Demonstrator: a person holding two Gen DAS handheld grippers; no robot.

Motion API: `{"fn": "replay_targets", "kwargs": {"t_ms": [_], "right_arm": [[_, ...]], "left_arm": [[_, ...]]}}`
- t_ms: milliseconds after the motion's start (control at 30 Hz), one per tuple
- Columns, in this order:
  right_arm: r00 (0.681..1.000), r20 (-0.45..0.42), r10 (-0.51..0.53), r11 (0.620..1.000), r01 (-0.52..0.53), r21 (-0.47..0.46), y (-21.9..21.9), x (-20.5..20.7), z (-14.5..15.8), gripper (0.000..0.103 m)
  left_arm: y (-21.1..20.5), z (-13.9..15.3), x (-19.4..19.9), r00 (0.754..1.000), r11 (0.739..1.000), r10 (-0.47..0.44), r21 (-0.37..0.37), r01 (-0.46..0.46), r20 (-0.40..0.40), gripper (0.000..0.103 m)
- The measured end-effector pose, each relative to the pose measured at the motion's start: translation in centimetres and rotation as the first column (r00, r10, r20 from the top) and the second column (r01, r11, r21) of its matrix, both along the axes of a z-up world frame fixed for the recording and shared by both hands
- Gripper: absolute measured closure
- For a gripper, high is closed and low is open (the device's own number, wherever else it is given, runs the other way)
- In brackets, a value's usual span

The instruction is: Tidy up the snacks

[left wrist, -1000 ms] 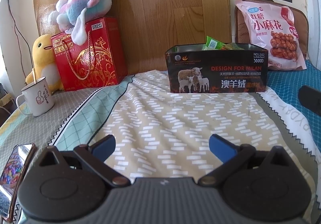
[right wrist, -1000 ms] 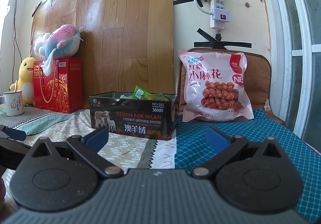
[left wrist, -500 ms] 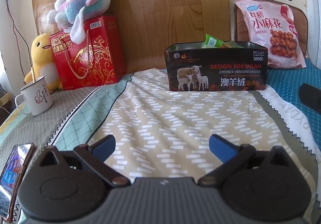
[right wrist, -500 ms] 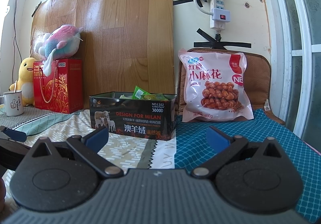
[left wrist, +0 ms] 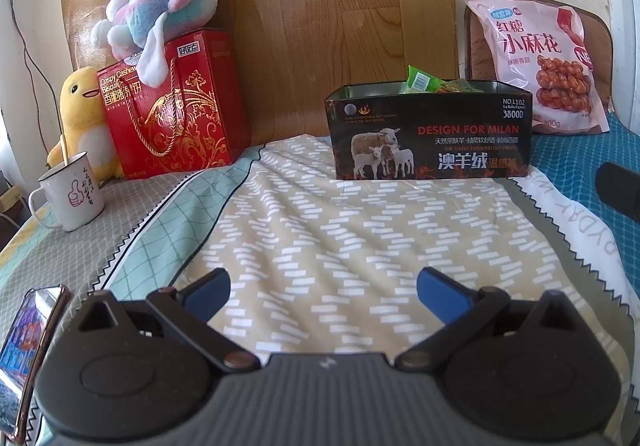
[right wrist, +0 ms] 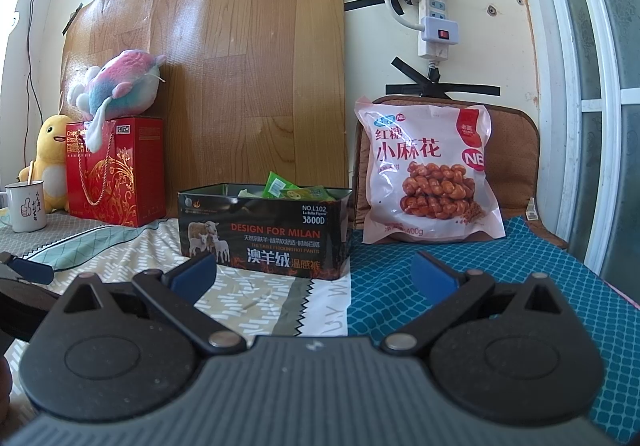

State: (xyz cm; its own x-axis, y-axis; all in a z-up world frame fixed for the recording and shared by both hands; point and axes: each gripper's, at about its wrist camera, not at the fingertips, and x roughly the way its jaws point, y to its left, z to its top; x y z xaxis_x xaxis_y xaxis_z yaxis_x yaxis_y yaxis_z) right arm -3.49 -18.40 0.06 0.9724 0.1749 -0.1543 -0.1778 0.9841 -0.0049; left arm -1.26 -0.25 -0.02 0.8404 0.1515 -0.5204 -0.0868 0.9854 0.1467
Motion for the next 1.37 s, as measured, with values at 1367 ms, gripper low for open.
{"fn": "replay_targets", "kwargs": {"t_ms": [1367], "right_arm": [[1.000, 0.000, 0.002, 1.000, -0.002, -0.001, 0.01, 0.00, 0.00, 0.000]], "left_arm": [[-0.15, -0.11, 0.10, 0.999, 0.999, -0.032, 0.007, 0.032, -0.006, 0.000]]}}
